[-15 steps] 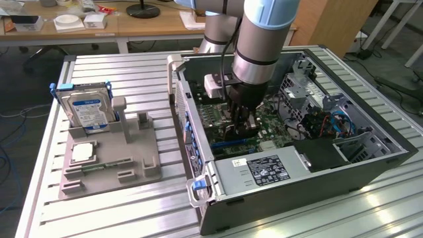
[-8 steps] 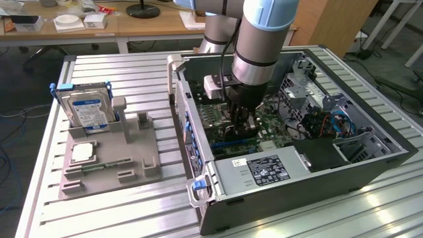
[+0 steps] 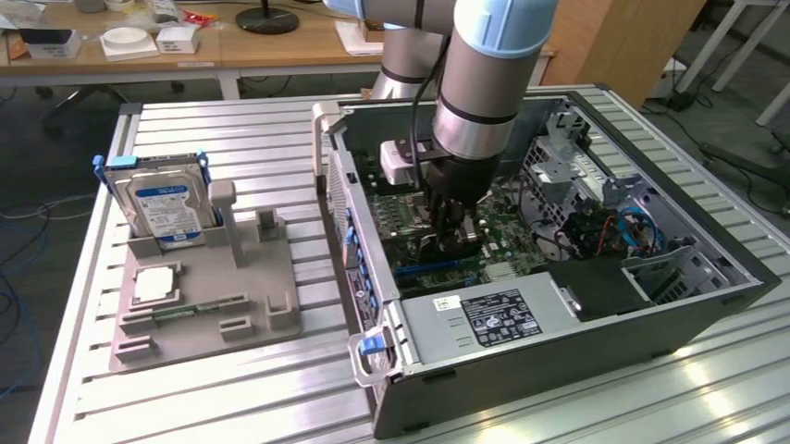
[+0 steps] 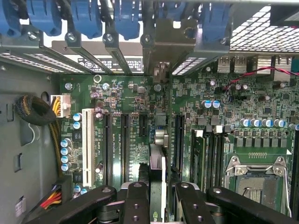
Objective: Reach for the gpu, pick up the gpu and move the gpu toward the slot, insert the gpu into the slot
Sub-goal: 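Insert the gpu into the slot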
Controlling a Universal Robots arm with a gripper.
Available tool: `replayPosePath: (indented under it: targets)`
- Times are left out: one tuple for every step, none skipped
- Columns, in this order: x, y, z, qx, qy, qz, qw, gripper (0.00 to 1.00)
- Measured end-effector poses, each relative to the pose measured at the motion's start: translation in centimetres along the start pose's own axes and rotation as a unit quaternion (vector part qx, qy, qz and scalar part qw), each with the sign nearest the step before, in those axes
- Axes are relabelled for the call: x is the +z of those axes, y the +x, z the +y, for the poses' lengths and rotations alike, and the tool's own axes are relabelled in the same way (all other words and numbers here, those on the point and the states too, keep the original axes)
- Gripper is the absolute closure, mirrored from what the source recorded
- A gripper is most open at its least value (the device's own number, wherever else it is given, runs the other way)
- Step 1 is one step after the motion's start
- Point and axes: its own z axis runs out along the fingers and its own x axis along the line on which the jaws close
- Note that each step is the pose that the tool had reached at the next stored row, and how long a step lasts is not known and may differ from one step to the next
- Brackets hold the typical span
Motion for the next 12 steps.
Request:
replayPosePath:
  targets:
    - [0.04, -0.01, 0.03, 0.000, 0.0001, -0.0002, 1.0000, 0.73]
    - [0.03, -0.01, 0.02, 0.000, 0.0000, -0.0001, 1.0000, 0.73]
    - [0.03, -0.01, 0.03, 0.000, 0.0000, -0.0001, 1.0000, 0.73]
    - [0.03, -0.01, 0.02, 0.000, 0.0000, -0.0001, 1.0000, 0.73]
    - [0.03, -0.01, 0.02, 0.000, 0.0000, 0.0000, 1.0000, 0.73]
    - [0.10, -0.01, 0.03, 0.000, 0.0000, -0.0001, 1.0000, 0.73]
    - [0.13, 0.00, 0.03, 0.000, 0.0000, 0.0000, 1.0000, 0.73]
    - [0.13, 0.00, 0.03, 0.000, 0.0000, 0.0000, 1.0000, 0.73]
    - [0.13, 0.00, 0.03, 0.000, 0.0000, 0.0000, 1.0000, 0.73]
    - [0.13, 0.00, 0.03, 0.000, 0.0000, 0.0000, 1.0000, 0.73]
    - [0.14, 0.00, 0.04, 0.000, 0.0000, 0.0000, 1.0000, 0.73]
    - [0.20, -0.01, 0.04, 0.000, 0.0001, -0.0002, 1.0000, 0.73]
